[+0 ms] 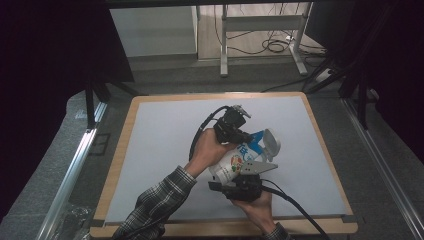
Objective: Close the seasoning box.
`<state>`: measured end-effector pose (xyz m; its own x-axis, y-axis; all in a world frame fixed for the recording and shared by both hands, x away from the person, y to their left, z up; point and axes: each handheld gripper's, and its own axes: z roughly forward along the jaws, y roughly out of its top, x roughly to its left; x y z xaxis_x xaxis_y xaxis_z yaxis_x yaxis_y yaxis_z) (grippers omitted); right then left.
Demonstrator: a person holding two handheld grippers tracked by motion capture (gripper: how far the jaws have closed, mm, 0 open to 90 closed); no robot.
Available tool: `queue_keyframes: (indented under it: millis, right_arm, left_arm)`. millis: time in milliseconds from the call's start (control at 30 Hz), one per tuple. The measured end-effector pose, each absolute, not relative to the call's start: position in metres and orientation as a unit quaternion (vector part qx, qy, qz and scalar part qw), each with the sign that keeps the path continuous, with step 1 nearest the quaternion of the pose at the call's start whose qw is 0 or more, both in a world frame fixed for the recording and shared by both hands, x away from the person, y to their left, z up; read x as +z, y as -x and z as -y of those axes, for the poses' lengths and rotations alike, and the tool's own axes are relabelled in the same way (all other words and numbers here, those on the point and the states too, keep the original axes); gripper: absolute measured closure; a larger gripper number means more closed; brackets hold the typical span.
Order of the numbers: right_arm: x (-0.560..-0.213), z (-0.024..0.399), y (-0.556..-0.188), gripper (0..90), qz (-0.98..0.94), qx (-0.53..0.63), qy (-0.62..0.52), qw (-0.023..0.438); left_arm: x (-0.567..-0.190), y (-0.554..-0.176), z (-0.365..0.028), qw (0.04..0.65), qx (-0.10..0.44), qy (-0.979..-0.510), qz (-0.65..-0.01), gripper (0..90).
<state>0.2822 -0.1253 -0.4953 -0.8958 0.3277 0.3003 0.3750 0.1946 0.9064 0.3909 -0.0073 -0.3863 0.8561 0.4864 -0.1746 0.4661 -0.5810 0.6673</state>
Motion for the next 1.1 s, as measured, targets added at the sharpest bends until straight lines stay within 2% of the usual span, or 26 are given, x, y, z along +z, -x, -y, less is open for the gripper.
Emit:
queue_keyframes:
  millis: [1100]
  right_arm:
    - [-0.4935, 0.1256, -0.2814, 61.1, 0.766, -0.599, 0.23, 0.024]
  left_arm:
    - [-0.3832, -0.3914, 0.0092, 0.365, 0.015, -0.891, -0.268, 88.1]
